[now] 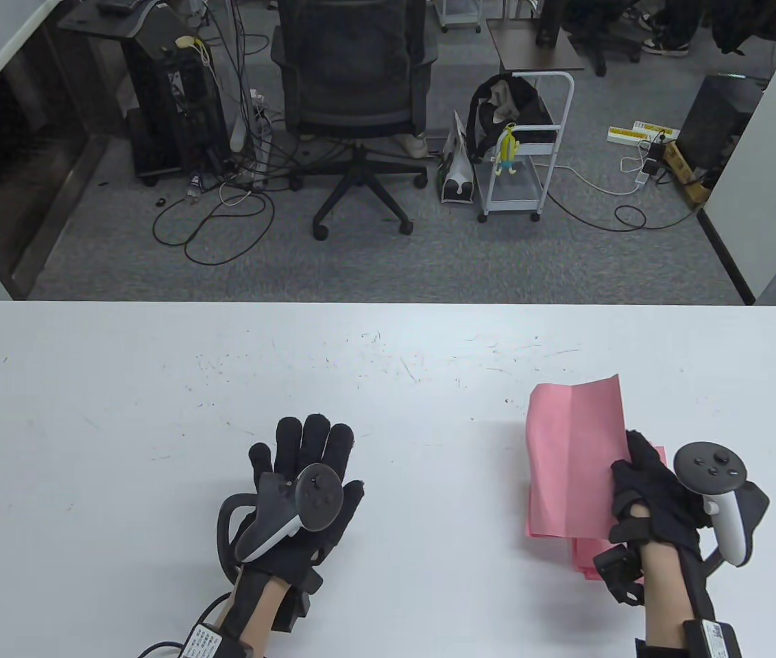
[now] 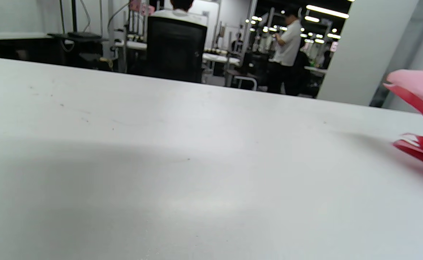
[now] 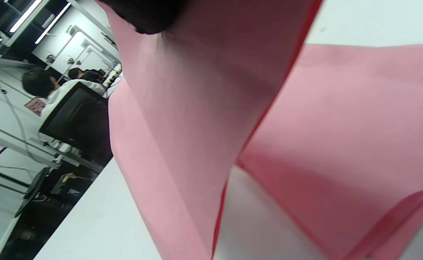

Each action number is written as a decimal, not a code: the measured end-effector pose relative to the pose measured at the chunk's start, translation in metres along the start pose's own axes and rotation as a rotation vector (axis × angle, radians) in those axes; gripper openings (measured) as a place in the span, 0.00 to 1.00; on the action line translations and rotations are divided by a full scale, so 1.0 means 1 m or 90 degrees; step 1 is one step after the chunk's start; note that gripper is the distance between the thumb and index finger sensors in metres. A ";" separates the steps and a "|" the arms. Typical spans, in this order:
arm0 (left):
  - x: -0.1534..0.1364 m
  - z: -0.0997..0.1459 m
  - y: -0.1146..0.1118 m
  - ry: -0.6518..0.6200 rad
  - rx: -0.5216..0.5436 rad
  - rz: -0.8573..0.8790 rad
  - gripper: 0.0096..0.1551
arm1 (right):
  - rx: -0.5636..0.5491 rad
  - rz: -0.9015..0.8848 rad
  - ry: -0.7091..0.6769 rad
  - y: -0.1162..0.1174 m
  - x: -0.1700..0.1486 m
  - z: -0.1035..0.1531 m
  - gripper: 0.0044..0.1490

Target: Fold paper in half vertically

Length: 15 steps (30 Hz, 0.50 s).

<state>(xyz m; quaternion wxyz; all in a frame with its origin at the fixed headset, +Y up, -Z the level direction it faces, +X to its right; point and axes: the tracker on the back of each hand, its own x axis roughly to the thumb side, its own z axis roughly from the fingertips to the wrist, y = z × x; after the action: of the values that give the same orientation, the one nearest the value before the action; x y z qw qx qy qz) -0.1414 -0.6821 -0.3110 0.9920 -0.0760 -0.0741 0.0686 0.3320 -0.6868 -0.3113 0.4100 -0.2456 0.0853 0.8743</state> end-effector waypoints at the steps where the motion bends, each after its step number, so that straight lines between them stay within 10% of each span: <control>1: 0.000 0.000 0.000 0.001 -0.001 0.000 0.46 | -0.001 0.001 0.014 -0.003 -0.007 -0.003 0.34; 15: -0.003 0.000 0.000 0.000 0.000 0.002 0.46 | -0.018 0.161 0.166 0.017 -0.049 -0.045 0.36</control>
<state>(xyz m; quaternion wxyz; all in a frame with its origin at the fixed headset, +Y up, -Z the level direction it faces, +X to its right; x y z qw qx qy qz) -0.1445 -0.6829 -0.3111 0.9919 -0.0761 -0.0739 0.0699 0.3617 -0.7468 -0.3268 0.2787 -0.3500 0.1561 0.8806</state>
